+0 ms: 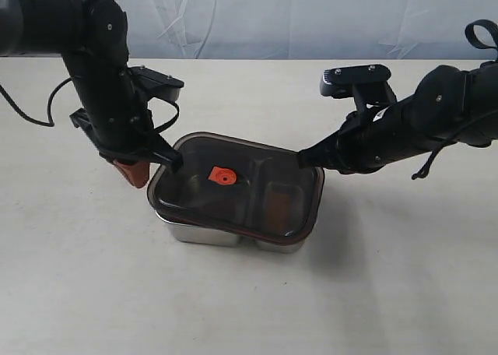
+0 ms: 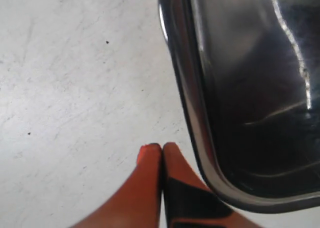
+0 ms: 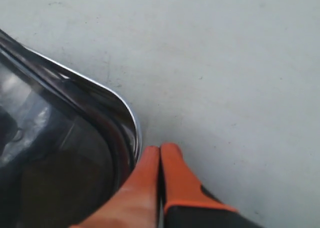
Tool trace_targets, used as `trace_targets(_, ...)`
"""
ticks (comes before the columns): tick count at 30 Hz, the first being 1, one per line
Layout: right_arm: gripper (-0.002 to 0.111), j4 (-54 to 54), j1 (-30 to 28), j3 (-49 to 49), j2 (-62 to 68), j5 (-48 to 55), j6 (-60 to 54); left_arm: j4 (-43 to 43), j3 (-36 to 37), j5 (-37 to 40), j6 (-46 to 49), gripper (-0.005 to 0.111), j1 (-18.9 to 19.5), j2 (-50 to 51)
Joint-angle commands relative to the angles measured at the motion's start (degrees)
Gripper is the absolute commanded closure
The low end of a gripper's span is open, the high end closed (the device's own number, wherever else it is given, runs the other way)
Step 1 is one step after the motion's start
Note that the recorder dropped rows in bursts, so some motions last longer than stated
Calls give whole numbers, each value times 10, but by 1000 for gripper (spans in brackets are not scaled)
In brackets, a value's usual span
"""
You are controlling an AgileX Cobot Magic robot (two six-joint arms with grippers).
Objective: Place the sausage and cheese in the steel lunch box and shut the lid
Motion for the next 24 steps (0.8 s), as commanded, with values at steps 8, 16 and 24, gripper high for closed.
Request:
trace_targets(8, 109, -3, -2, -3, -3, 11, -2, 8, 2, 0, -4, 107, -45, -7)
trace_targets(16, 109, -8, -2, -3, -3, 11, -2, 72, 2, 17, -43, 107, -45, -23)
trace_targets(24, 109, -180, -33, -3, -10, 122, 190, 169, 2, 20, -110, 107, -45, -37)
